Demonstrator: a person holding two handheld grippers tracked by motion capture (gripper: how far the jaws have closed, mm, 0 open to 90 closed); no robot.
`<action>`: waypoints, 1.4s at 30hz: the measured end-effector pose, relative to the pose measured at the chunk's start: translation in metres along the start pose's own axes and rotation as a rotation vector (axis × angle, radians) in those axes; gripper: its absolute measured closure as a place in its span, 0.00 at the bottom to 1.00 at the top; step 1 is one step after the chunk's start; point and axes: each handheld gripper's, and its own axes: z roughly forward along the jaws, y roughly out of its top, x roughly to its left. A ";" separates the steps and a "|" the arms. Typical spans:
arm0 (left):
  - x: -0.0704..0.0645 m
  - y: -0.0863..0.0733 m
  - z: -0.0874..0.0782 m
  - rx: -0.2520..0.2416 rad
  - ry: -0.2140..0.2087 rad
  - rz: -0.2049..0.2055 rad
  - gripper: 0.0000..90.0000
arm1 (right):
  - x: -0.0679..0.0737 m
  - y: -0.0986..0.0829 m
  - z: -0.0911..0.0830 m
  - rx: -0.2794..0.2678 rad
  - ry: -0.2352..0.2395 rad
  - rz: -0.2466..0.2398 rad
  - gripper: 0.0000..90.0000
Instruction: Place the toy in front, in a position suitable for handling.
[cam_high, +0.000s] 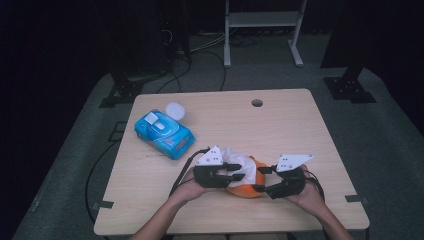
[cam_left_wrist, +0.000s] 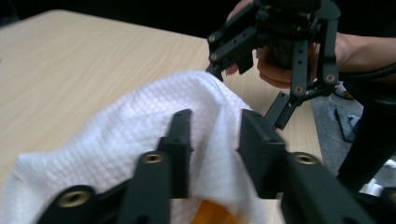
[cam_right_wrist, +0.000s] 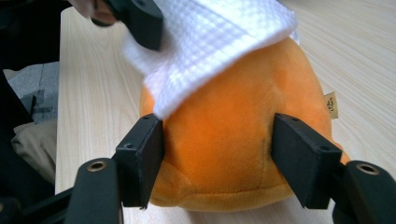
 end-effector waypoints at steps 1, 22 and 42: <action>0.001 0.002 -0.002 -0.010 0.003 0.000 0.62 | 0.000 0.000 0.000 0.002 0.000 0.001 0.38; 0.018 -0.018 0.002 0.081 0.048 -0.106 0.69 | 0.009 0.006 0.008 0.021 -0.081 -0.081 0.39; 0.000 -0.015 -0.007 0.034 -0.001 -0.078 0.74 | 0.012 0.008 0.014 0.036 -0.036 -0.111 0.49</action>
